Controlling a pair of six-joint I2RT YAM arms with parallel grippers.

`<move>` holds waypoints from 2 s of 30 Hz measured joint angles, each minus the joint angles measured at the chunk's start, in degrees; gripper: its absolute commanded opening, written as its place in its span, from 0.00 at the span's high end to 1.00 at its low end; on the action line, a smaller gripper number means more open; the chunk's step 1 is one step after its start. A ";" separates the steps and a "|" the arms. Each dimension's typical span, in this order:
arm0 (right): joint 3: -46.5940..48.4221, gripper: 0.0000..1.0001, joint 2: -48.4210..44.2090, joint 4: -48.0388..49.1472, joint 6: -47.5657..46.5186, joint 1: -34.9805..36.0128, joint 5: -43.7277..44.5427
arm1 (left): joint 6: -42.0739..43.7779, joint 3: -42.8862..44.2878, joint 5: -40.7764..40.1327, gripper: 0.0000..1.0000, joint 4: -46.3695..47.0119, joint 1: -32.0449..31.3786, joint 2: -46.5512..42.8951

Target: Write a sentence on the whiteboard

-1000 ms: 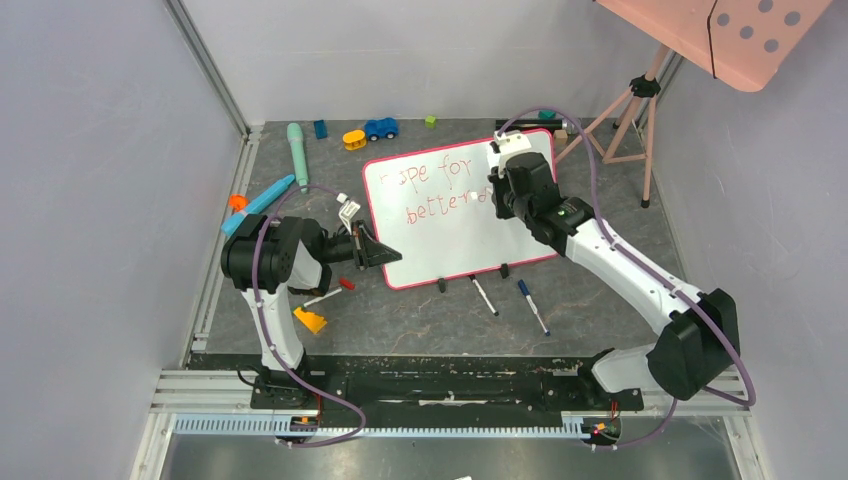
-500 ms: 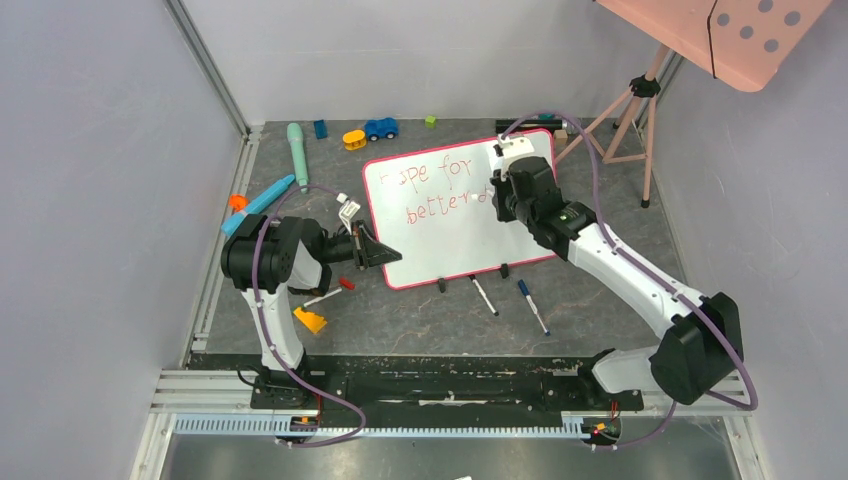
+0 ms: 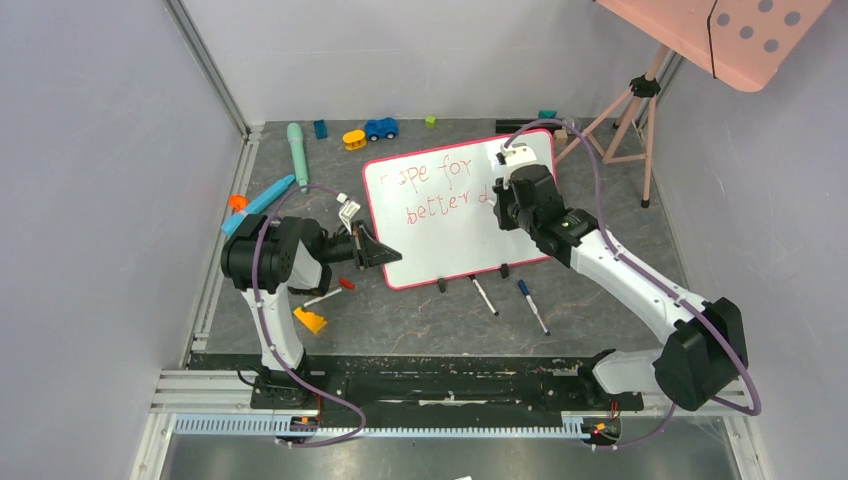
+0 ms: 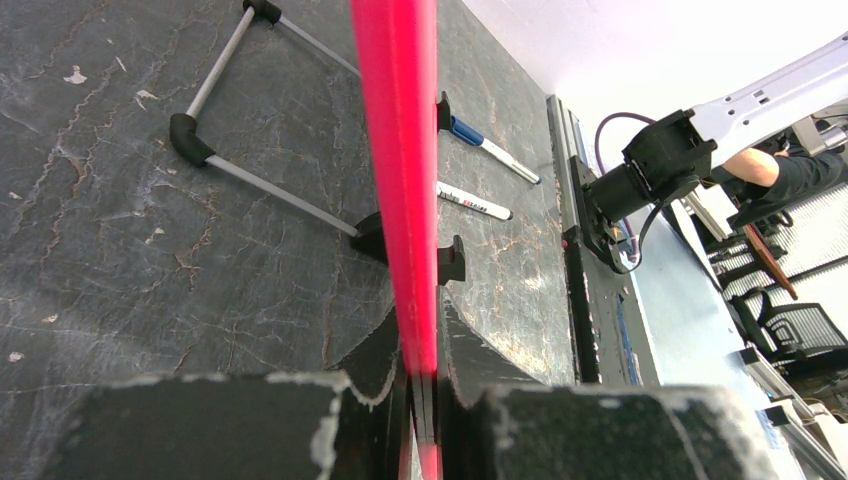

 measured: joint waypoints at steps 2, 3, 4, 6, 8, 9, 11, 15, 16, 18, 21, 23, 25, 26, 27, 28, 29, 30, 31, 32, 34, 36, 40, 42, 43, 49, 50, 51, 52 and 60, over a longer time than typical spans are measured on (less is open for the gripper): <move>0.00 1.00 -0.11 -0.11 0.00 0.00 0.02 | 0.00 0.00 0.00 0.98 0.02 -0.02 0.00; 0.00 1.00 -0.22 -0.37 0.00 0.00 0.11 | 0.02 0.00 0.02 0.98 0.02 -0.02 0.00; 0.02 1.00 -0.31 -0.57 -0.02 -0.02 0.22 | 0.02 0.00 0.00 0.98 0.02 -0.02 0.00; 0.13 1.00 -0.33 -1.18 -0.02 -0.02 0.46 | 0.02 0.00 0.02 0.98 0.02 -0.02 0.00; 0.31 1.00 -0.35 -1.75 -0.04 -0.02 0.61 | 0.02 0.00 0.02 0.98 0.02 -0.02 0.00; 0.42 1.00 -0.44 -2.03 -0.07 -0.02 0.74 | 0.04 0.00 0.02 0.98 0.04 -0.02 0.00; 0.44 1.00 -0.68 -2.64 -0.07 -0.17 1.03 | 0.04 0.00 0.04 0.98 0.04 -0.04 0.00; 0.46 1.00 -1.25 -3.30 -0.11 -0.70 1.38 | 0.04 0.00 0.04 0.98 0.04 -0.04 0.00; 0.48 1.00 -1.31 -3.37 -0.11 -0.76 1.42 | 0.04 0.00 0.04 0.98 0.04 -0.04 0.00; 0.66 1.00 -1.36 -3.54 -0.17 -0.98 1.53 | 0.04 0.00 0.04 0.98 0.04 -0.04 0.00; 1.01 1.00 -1.36 -3.74 -0.44 -1.33 1.55 | 0.04 0.00 0.04 0.98 0.04 -0.04 0.00; 1.42 1.00 -1.33 -3.76 -0.59 -1.53 1.53 | 0.04 0.00 0.04 0.98 0.04 -0.04 0.00; 1.97 1.00 -1.31 -3.72 -0.76 -1.75 1.46 | 0.04 0.00 0.04 0.98 0.04 -0.04 0.00; 2.25 1.00 -1.27 -3.69 -0.87 -1.86 1.42 | 0.04 0.00 0.04 0.98 0.04 -0.04 0.00; 2.62 1.00 -1.20 -3.65 -1.01 -1.97 1.33 | 0.04 0.00 0.04 0.98 0.04 -0.04 0.00; 2.86 1.00 -1.14 -3.58 -1.11 -2.05 1.31 | 0.04 0.00 0.04 0.98 0.04 -0.04 0.00; 2.99 1.00 -1.07 -3.54 -1.14 -2.12 1.18 | 0.04 0.00 0.04 0.98 0.04 -0.04 0.00; 3.13 1.00 -0.98 -3.43 -1.16 -2.21 1.07 | 0.04 0.00 0.04 0.98 0.04 -0.04 0.00; 3.17 1.00 -0.87 -3.30 -1.18 -2.25 1.03 | 0.04 0.00 0.04 0.98 0.04 -0.04 0.00; 3.21 1.00 -0.72 -3.23 -1.18 -2.29 0.90 | 0.04 0.00 0.04 0.98 0.04 -0.04 0.00; 3.28 1.00 -0.22 -3.08 -1.20 -2.38 0.66 | 0.04 0.00 0.04 0.98 0.04 -0.04 0.00; 3.28 1.00 0.24 -3.02 -1.22 -2.54 0.44 | 0.04 0.00 0.04 0.98 0.04 -0.04 0.00; 3.32 1.00 0.57 -2.84 -1.42 -2.60 0.20 | 0.04 0.00 0.04 0.98 0.04 -0.04 0.00; 3.32 1.00 0.57 -2.84 -1.42 -2.64 0.09 | 0.04 0.00 0.04 0.98 0.04 -0.04 0.00; 3.32 1.00 0.61 -2.82 -1.44 -2.64 0.04 | 0.04 0.00 0.04 0.98 0.04 -0.04 0.00; 3.32 1.00 0.83 -2.51 -1.42 -2.64 -1.09 | 0.02 0.00 0.04 0.98 0.02 -0.04 0.00; 3.32 1.00 0.83 -2.45 -1.40 -2.64 -1.31 | 0.02 0.00 0.04 0.98 0.02 -0.04 0.00; 3.32 1.00 0.83 -2.38 -1.40 -2.64 -1.57 | 0.02 0.00 0.04 0.98 0.04 -0.04 0.00; 3.32 1.00 0.83 -2.36 -1.38 -2.62 -2.10 | 0.02 0.00 0.04 0.98 0.04 -0.04 0.00; 1.29 1.00 0.09 -1.27 -1.11 -2.60 -3.85 | 0.02 0.00 0.04 0.98 0.04 -0.04 0.00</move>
